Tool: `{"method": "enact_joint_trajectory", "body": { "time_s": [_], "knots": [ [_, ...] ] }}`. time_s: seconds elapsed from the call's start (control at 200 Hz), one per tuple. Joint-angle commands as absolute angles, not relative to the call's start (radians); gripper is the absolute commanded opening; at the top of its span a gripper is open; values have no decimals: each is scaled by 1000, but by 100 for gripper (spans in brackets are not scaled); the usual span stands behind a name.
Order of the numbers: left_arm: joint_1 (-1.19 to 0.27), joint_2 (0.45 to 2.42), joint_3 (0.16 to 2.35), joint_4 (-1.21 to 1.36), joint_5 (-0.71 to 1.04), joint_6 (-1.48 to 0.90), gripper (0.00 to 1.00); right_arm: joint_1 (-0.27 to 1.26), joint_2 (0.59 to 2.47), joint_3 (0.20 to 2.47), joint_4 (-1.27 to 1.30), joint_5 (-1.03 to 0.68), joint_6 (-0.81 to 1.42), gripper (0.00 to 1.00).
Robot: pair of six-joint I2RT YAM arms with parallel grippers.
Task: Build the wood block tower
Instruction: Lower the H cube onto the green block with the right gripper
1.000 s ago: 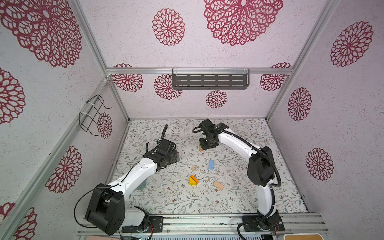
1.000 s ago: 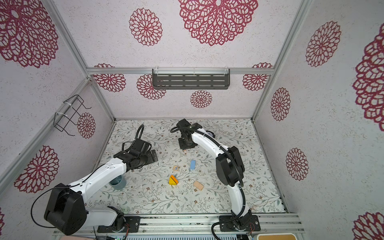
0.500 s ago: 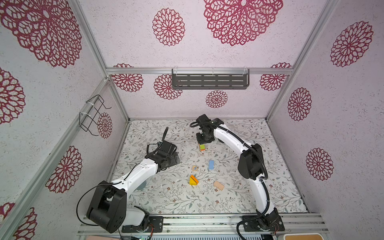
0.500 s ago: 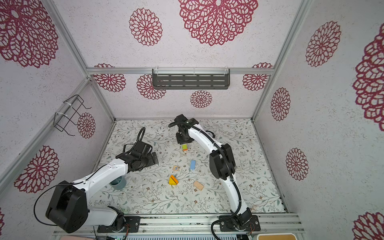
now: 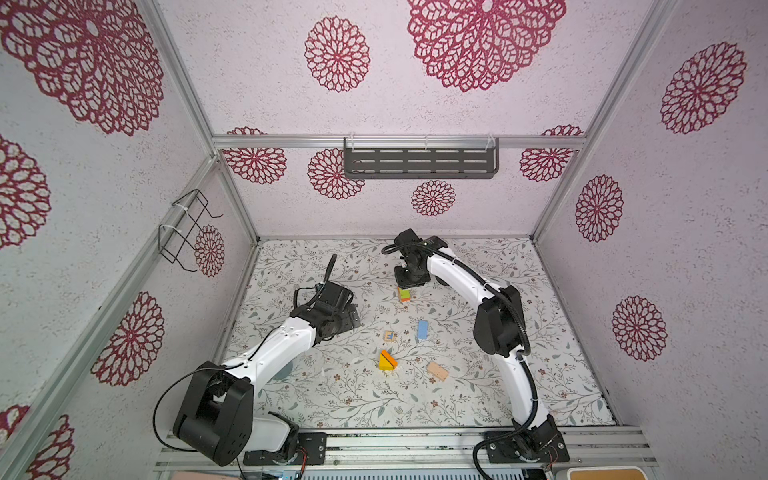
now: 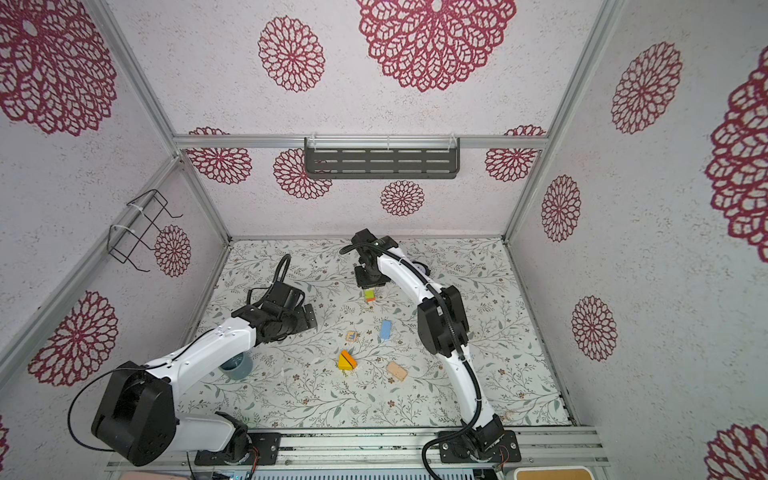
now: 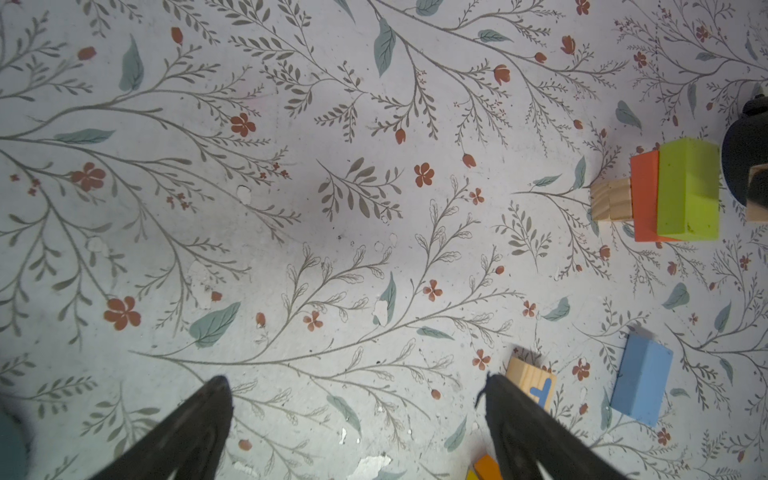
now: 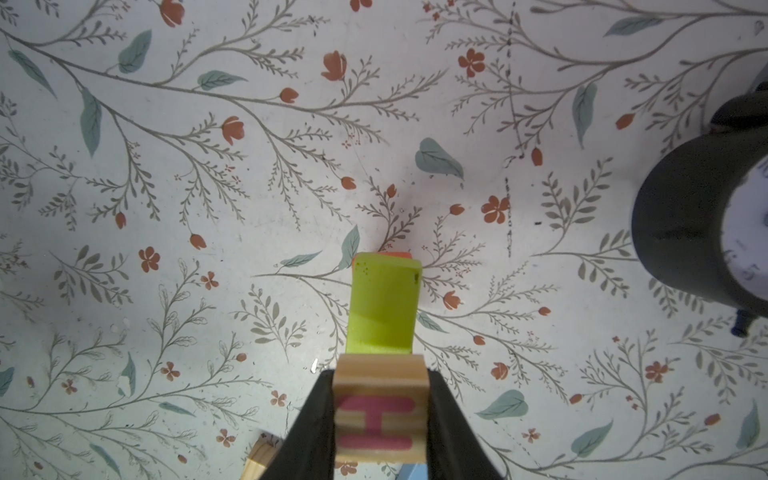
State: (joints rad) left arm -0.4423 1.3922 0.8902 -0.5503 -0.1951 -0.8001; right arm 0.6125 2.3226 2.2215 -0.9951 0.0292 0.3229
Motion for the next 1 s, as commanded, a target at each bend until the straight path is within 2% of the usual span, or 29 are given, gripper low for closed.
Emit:
{"method": "enact_joint_trajectory", "body": {
  "time_s": [0.0, 0.991],
  "knots": [
    [-443, 1401, 884, -530, -199, -794, 98, 603, 2331, 2259, -999, 26, 322, 31],
    [-443, 1396, 877, -538, -198, -796, 97, 592, 2371, 2282, -935, 4, 352, 33]
  ]
}}
